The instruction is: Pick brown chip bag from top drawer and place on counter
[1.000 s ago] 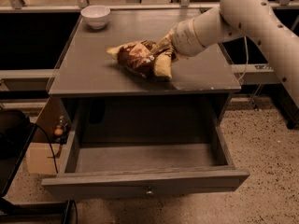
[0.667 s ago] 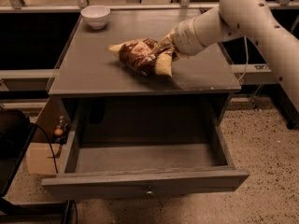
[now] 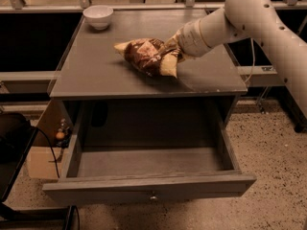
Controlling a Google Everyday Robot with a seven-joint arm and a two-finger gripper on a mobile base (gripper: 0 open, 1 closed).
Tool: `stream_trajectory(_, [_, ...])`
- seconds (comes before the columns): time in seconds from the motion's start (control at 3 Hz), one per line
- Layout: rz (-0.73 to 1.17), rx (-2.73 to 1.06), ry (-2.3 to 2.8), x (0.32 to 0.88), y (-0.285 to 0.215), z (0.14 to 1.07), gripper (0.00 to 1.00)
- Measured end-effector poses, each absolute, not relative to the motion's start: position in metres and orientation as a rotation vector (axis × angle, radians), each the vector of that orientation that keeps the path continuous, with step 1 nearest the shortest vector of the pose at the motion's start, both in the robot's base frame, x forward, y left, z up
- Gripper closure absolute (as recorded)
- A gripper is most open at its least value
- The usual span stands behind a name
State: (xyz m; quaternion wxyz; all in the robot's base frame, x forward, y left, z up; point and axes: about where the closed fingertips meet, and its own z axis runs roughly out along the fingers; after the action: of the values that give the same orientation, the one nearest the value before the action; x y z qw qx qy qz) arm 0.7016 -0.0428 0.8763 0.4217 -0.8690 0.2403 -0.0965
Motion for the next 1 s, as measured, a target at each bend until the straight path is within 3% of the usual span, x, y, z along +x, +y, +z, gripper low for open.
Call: stream_trajectory(1.0, [-0.242, -2.176, 0.602, 0.7016, -0.0428, 0.8762, 0.14])
